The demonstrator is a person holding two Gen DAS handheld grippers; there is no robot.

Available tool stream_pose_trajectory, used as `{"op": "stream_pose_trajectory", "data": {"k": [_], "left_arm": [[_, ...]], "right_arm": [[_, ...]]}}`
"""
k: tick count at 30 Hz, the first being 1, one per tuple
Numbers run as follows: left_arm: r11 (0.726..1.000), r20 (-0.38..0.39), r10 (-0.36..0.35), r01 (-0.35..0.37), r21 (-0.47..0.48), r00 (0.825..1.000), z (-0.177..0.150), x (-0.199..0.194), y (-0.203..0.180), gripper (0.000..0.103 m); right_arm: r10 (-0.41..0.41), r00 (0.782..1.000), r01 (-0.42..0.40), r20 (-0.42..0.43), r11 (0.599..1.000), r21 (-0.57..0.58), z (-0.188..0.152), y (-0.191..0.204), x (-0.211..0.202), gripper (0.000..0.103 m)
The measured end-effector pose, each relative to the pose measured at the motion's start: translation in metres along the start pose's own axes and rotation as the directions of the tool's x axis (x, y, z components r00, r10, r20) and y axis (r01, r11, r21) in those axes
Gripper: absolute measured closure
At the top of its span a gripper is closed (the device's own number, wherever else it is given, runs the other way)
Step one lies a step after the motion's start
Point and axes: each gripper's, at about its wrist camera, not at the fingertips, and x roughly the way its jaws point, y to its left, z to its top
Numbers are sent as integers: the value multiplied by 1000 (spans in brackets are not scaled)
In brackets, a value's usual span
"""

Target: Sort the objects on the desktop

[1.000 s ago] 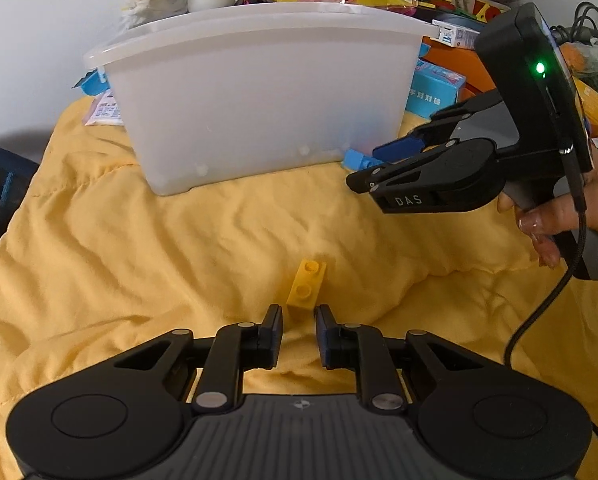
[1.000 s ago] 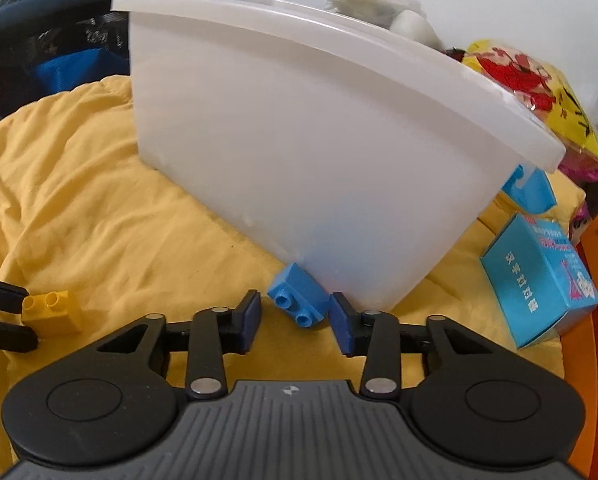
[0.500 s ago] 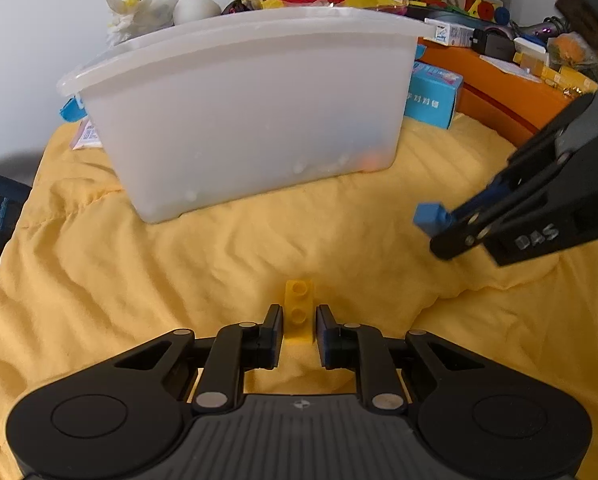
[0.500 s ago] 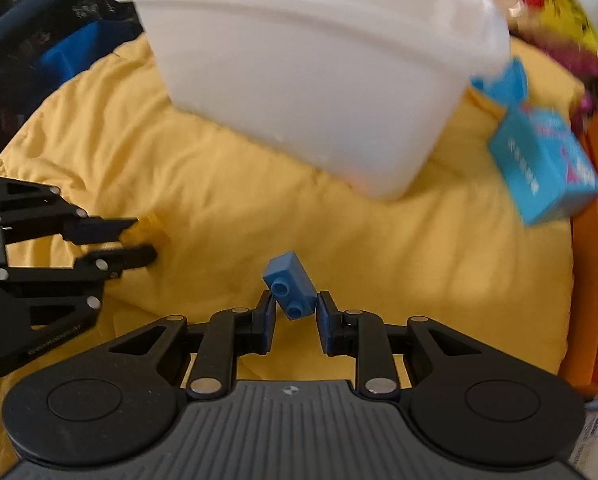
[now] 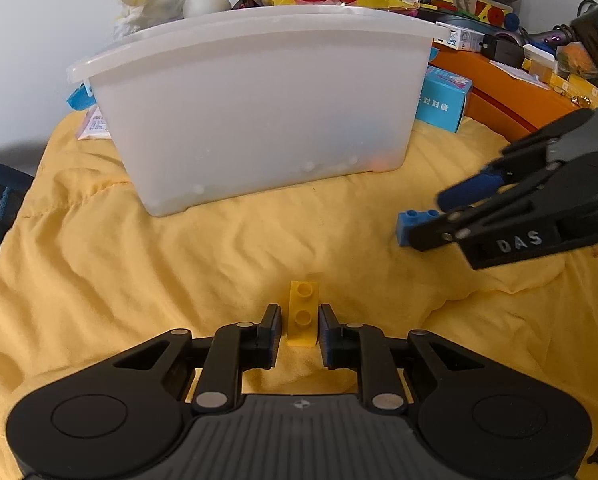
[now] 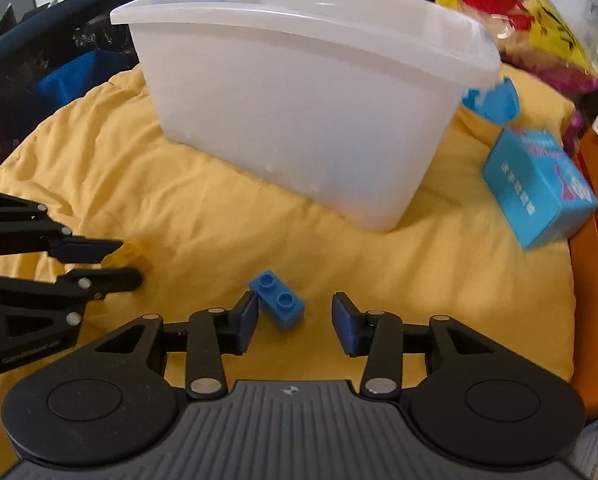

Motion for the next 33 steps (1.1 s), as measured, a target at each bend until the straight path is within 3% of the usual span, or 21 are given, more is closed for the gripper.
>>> {"op": "stream_pose_trajectory", "data": {"k": [4,6,12,13,15,17,20,23,29,33], "left_arm": [[1000,1,-6,6,-8,1000,-1,0,1,81],[1000,2,-6,6,-11,1000,-1,-1,3,83],[1000,12,3,-3,-29,1000,0,-4,0,84],[1000,6,4,-4,-27,1000,-1,-3,-1,83],[1000,-1,5,-5,-19,1000,-3,0,-1,82],[1000,5,5,-5,-19,1000,-4,-1,-1,86],[999,11,-26,26,-33,1000,1,-7,2,86],[1000,77,-21,22,-5,997,22,-32,5,86],[1000,238,3,-4,3,971,98,-93,26,86],[999,270,-27,33,-17,962,140,-118,38,86]], "right_arm": [[34,999,-34,-29,999,7,-3,-1,9,62],[45,999,-44,-31,999,27,-6,3,5,82],[-2,1000,2,-1,994,107,-17,15,-4,84],[-7,1000,7,0,993,114,-17,15,-4,82],[-21,1000,20,6,992,124,-16,13,-2,68],[-21,1000,18,21,992,127,-14,9,0,68],[-7,1000,5,10,993,115,-12,9,5,84],[5,1000,-8,27,993,116,-4,9,-9,84],[-27,983,13,184,997,76,47,4,-69,84],[-57,967,44,247,997,60,86,2,-104,84]]}}
